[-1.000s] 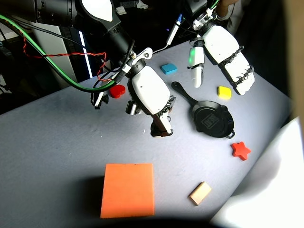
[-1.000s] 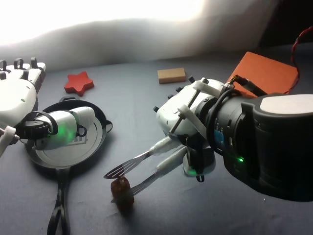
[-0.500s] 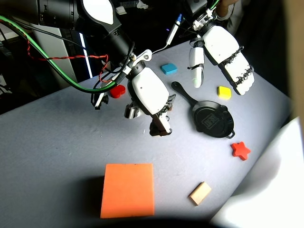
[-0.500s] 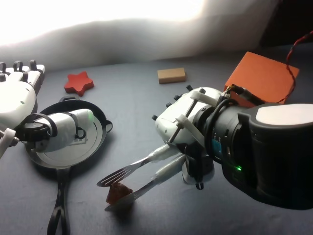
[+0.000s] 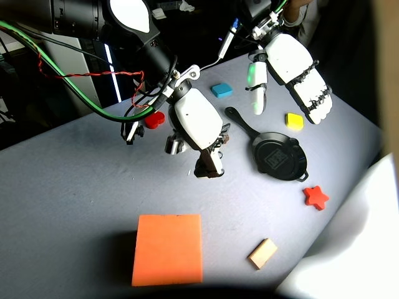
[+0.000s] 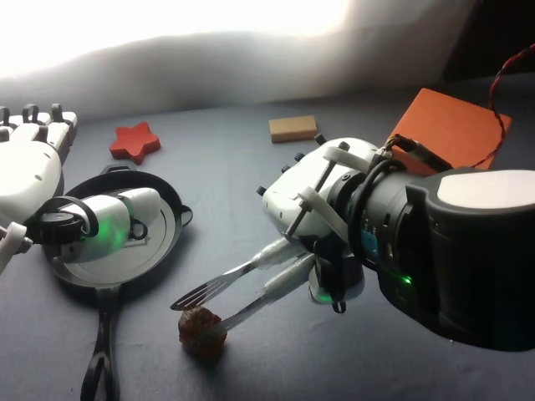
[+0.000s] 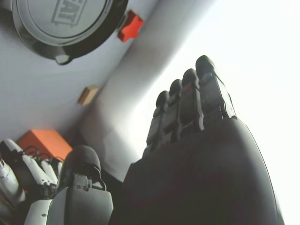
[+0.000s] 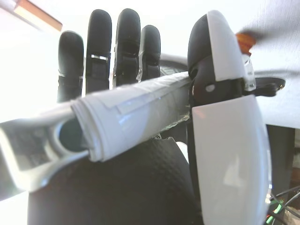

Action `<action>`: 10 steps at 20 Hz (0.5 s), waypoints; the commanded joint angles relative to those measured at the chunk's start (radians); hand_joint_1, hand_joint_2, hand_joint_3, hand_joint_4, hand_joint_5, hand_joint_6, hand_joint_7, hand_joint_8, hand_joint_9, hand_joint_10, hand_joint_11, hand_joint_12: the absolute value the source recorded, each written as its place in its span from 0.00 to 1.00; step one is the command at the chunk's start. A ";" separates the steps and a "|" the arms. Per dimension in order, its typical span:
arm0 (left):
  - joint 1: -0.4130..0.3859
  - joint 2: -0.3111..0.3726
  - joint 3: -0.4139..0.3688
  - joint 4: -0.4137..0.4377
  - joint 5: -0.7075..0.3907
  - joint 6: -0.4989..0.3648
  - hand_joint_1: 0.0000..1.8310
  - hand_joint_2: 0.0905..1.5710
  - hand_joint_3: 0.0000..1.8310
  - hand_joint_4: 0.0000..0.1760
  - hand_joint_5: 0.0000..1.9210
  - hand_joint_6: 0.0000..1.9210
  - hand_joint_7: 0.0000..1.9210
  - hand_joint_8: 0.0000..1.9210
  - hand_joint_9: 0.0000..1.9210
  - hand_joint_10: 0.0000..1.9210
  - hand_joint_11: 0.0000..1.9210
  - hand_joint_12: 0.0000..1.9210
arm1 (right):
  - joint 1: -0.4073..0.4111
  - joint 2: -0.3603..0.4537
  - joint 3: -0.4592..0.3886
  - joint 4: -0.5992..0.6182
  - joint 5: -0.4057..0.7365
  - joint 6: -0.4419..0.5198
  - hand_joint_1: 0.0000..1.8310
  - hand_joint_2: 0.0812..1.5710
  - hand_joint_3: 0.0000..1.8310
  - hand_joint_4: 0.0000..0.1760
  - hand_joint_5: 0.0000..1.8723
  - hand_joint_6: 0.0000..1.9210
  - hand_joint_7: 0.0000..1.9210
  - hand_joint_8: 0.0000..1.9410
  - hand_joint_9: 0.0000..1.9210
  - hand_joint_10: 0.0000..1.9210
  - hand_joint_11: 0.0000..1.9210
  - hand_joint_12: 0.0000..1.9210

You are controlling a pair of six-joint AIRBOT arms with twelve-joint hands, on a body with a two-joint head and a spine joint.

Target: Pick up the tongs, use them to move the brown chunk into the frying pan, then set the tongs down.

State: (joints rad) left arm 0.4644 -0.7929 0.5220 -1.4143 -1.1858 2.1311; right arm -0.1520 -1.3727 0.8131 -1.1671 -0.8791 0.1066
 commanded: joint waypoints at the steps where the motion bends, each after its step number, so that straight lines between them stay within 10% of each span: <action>1: -0.009 0.012 0.002 0.083 -0.072 0.000 0.00 0.72 0.00 0.00 0.00 0.00 0.02 0.00 0.02 0.00 0.00 0.08 | 0.015 0.004 0.002 -0.067 0.011 -0.007 0.59 0.76 0.01 0.00 0.41 0.65 0.55 0.02 0.39 0.33 0.20 0.77; 10: -0.008 0.012 0.007 0.083 -0.072 0.001 0.00 0.71 0.00 0.00 0.00 0.00 0.03 0.00 0.02 0.00 0.00 0.10 | 0.014 0.004 0.003 -0.078 0.013 -0.007 0.60 0.76 0.00 0.00 0.43 0.65 0.58 0.02 0.44 0.33 0.24 0.77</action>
State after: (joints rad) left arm 0.4644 -0.7929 0.5255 -1.4143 -1.1900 2.1311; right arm -0.1520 -1.3727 0.8169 -1.1751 -0.8761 0.1043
